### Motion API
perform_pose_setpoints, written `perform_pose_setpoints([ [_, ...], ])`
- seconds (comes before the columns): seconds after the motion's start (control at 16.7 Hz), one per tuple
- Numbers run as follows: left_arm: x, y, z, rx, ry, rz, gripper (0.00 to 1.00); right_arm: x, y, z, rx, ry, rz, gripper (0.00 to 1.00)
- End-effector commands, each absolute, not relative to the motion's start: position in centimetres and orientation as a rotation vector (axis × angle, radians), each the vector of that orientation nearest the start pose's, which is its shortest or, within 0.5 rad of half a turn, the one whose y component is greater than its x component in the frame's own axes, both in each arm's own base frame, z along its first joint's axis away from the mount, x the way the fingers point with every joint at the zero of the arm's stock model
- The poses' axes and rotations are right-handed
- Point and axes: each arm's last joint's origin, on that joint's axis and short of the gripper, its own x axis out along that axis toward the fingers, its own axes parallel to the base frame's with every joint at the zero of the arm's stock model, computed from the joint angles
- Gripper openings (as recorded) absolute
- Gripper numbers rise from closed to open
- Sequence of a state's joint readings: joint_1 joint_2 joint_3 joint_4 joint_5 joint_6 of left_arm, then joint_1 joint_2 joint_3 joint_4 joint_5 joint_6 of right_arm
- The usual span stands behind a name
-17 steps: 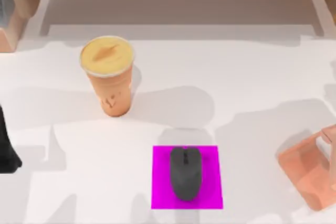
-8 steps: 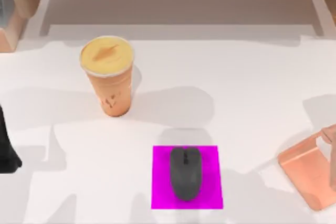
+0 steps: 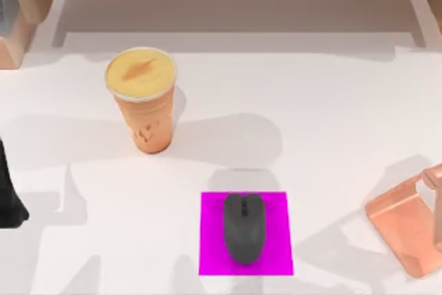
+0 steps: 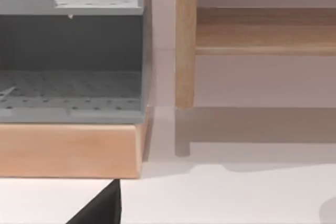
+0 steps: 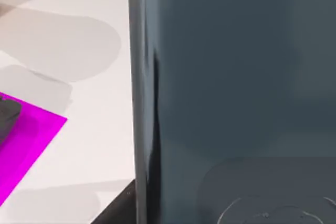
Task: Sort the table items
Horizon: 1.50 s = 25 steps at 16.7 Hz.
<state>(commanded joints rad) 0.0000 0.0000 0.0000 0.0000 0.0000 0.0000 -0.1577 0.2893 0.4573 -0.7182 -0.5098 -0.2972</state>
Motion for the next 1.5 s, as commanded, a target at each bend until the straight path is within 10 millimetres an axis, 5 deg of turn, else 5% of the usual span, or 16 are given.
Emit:
perform_pose_setpoints([
  [0.48,10.6,-0.1,16.0,0.000,0.000,0.000,1.00,8.6,0.1,22.8,-0.107,0.446,0.409,0.00],
  [0.84,10.6,-0.1,16.0,0.000,0.000,0.000,1.00,7.5,0.5,29.8,-0.196,0.142,0.312,0.00],
  [1.02,10.6,-0.1,16.0,0.000,0.000,0.000,1.00,7.3,0.7,31.8,-0.199,0.038,0.286,0.00],
  [1.2,10.6,-0.1,16.0,0.000,0.000,0.000,1.00,8.8,1.0,30.5,-0.170,0.085,0.306,0.00],
  [1.5,10.6,-0.1,16.0,0.000,0.000,0.000,1.00,11.9,1.7,22.5,-0.110,0.390,0.389,0.00],
])
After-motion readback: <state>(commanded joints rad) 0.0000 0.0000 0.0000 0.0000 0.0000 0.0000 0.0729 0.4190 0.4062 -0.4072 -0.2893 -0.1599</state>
